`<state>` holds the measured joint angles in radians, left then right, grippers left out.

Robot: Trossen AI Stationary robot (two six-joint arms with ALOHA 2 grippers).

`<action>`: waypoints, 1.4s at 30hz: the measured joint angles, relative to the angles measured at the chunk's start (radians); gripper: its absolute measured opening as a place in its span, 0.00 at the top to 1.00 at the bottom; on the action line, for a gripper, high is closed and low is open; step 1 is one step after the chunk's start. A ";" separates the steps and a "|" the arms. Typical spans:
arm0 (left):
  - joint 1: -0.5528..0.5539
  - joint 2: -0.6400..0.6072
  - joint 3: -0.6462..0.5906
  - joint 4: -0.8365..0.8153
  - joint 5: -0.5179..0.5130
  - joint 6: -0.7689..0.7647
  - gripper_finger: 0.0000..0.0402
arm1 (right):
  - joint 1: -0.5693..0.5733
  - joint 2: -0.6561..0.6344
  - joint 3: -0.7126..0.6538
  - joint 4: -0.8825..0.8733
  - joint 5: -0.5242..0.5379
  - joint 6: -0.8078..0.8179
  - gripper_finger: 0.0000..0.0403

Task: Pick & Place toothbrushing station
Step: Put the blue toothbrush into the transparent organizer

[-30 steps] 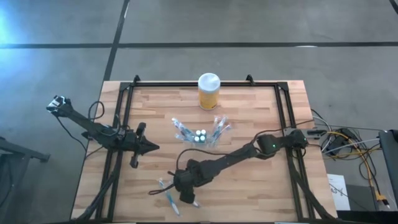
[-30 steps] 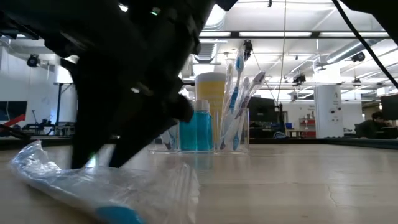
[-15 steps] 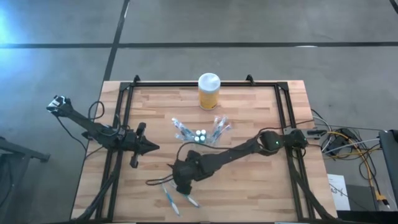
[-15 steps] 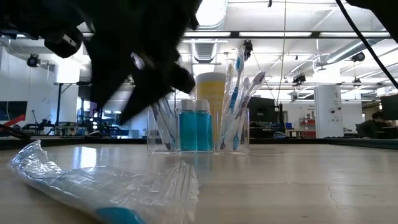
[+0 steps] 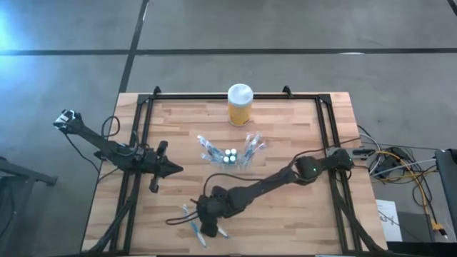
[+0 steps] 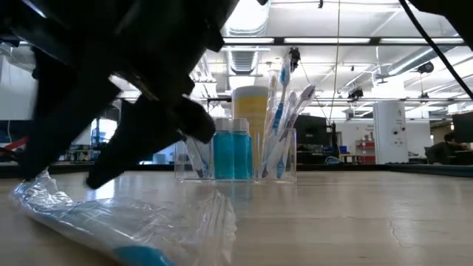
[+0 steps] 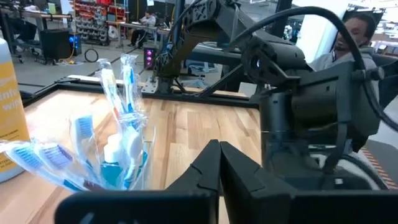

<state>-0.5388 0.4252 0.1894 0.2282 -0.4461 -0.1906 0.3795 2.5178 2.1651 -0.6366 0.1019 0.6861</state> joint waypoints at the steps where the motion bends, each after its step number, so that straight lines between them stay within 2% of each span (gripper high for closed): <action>1: 0.000 0.001 0.000 -0.002 0.000 -0.003 0.98 | 0.000 0.010 0.004 0.015 -0.031 0.000 0.48; 3: 0.000 0.002 0.000 -0.006 0.000 -0.004 0.97 | 0.002 0.025 0.019 0.028 -0.073 0.005 0.48; 9: 0.000 0.002 0.000 -0.012 0.000 -0.005 0.97 | -0.005 0.048 0.023 -0.024 -0.077 -0.008 0.48; 18: 0.000 0.002 0.000 -0.021 0.000 -0.014 0.97 | -0.023 0.043 0.025 -0.258 0.035 -0.075 0.49; 27: 0.000 0.002 0.000 -0.021 0.000 -0.016 0.97 | -0.004 0.043 0.024 -0.325 0.036 -0.318 0.49; 32: 0.000 0.001 0.000 -0.021 0.000 -0.020 0.98 | 0.015 0.032 0.025 -0.416 0.040 -0.337 0.49; 36: 0.000 0.000 0.000 -0.020 0.000 -0.020 0.97 | 0.022 0.002 0.018 -0.410 0.041 -0.258 0.49; 42: 0.000 -0.001 0.000 -0.019 0.001 -0.025 0.96 | 0.018 -0.049 0.014 -0.330 0.035 0.038 0.49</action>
<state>-0.5392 0.4242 0.1890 0.2089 -0.4456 -0.2161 0.3973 2.4686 2.1789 -0.9668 0.1368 0.7239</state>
